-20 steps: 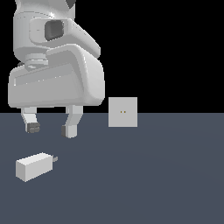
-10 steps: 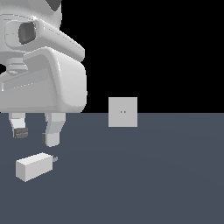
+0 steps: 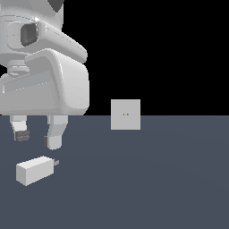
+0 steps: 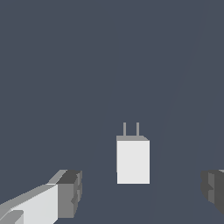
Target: Plug the charger into the wall socket.
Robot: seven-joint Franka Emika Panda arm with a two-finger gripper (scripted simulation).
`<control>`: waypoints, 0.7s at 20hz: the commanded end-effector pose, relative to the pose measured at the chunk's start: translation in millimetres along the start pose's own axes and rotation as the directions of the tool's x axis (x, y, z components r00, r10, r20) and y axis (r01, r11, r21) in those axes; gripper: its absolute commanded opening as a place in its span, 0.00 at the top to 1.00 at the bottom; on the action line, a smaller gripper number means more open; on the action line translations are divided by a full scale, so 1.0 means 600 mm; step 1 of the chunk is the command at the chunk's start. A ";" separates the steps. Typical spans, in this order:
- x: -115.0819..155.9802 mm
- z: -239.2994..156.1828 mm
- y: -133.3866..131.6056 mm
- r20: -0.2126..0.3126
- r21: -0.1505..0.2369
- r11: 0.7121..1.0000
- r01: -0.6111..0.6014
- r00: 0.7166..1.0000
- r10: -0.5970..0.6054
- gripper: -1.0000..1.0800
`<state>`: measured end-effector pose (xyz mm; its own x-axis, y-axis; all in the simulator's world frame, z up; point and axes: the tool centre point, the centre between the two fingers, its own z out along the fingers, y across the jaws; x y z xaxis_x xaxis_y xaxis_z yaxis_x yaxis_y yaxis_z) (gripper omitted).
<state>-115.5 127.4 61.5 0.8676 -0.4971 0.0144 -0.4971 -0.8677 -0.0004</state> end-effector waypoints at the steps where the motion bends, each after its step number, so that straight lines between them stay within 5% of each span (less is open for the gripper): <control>1: 0.000 0.004 0.000 0.000 0.000 1.000 0.000 1.000 0.000 0.04; 14: -0.002 0.079 0.001 0.000 0.000 1.000 0.002 1.000 -0.002 0.04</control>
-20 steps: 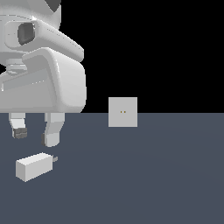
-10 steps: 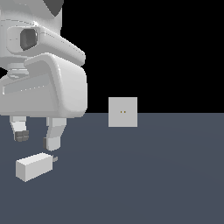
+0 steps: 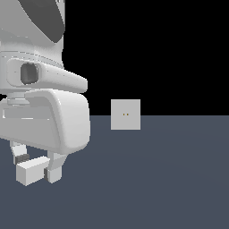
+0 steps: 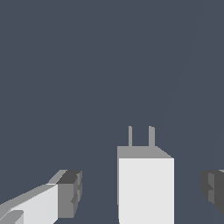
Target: Plug the charger into the wall socket.
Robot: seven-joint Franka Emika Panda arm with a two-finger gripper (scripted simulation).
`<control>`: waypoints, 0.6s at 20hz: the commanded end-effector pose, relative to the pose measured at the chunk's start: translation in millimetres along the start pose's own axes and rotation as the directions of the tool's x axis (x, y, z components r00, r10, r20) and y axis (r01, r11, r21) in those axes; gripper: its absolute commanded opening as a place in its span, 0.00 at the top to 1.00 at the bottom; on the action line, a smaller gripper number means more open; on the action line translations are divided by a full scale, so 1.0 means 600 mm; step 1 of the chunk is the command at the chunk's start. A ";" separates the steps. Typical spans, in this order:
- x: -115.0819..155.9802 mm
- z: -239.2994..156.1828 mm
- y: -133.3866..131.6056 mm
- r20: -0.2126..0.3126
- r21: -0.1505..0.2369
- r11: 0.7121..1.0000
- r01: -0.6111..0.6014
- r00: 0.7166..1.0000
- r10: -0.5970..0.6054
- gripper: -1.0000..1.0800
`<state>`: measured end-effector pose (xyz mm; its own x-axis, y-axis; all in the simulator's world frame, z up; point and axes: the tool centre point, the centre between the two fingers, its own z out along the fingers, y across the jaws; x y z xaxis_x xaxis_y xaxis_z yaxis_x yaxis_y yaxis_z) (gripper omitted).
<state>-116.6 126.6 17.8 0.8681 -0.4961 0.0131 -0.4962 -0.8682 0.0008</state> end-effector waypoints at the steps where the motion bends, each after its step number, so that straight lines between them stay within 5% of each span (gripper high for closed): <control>1: 0.000 0.008 -0.001 -0.001 0.001 1.000 0.001 1.000 -0.001 0.04; 3: 0.001 0.010 -0.001 -0.001 0.001 1.000 0.001 1.000 -0.001 0.04; 4: 0.001 0.010 -0.001 -0.001 0.001 1.000 0.001 1.000 -0.001 1.00; 12: 0.001 0.010 -0.001 -0.001 0.001 1.000 0.001 1.000 -0.001 1.00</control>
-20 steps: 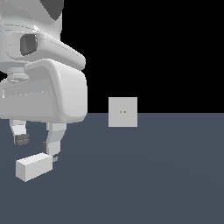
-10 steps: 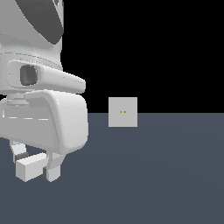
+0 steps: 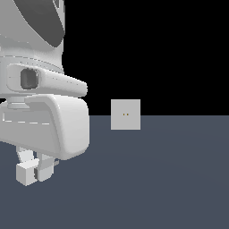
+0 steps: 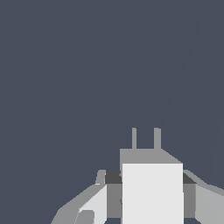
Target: Plug the charger into the wall socket.
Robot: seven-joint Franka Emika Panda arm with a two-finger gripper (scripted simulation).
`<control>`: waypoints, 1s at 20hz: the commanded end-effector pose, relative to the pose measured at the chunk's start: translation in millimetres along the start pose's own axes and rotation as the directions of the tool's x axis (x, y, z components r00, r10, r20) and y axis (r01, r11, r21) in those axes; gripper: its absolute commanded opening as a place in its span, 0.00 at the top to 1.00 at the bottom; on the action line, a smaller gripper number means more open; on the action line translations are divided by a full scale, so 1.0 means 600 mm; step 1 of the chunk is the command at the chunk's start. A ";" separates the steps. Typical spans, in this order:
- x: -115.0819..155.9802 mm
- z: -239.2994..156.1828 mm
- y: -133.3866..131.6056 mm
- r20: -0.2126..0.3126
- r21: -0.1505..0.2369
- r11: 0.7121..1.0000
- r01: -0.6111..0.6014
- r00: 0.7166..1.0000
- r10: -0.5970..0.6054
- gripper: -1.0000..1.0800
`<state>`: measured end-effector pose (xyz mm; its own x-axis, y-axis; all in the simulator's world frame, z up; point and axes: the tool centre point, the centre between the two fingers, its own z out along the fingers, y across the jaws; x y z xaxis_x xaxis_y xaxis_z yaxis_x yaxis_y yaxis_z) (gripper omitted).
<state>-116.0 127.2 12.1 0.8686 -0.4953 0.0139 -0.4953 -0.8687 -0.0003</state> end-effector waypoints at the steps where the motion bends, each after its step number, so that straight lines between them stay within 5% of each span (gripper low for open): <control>1: 0.000 0.000 0.000 0.000 0.000 1.000 0.000 1.000 0.000 1.00; 20: 0.069 -0.035 0.054 -0.001 0.001 0.991 0.137 0.991 -0.137 1.00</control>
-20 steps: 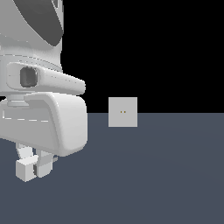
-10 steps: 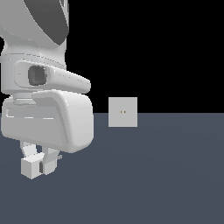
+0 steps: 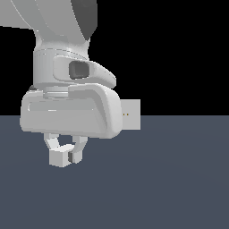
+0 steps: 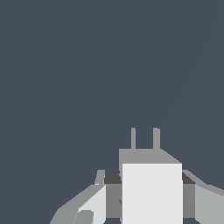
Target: Plug the charger into the wall socket.
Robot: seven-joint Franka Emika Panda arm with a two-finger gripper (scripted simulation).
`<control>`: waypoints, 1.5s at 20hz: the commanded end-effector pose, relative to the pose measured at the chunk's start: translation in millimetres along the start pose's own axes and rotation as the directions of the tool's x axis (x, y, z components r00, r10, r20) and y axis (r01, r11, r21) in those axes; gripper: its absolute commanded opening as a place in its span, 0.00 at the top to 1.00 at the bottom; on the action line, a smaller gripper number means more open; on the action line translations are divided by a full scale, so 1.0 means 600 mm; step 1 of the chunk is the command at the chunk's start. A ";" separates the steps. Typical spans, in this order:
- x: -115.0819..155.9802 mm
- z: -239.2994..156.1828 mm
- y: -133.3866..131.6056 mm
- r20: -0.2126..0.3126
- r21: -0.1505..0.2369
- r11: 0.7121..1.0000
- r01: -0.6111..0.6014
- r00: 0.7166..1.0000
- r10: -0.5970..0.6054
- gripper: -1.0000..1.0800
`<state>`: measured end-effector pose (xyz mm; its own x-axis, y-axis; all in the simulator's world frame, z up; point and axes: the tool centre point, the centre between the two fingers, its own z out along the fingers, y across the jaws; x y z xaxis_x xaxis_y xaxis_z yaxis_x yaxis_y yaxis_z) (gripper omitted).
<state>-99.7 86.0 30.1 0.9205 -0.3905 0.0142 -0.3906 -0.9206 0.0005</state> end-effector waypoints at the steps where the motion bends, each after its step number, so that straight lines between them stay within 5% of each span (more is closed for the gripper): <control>1: 0.018 -0.010 0.016 -0.001 0.000 0.999 0.036 0.999 -0.036 1.00; 17: 0.165 -0.078 0.102 -0.001 0.004 0.954 0.299 0.954 -0.299 1.00; 30: 0.250 -0.111 0.125 -0.002 0.007 0.904 0.427 0.904 -0.427 1.00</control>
<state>5.1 -39.4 97.5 0.9995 0.0288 0.0144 0.0288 -0.9996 0.0002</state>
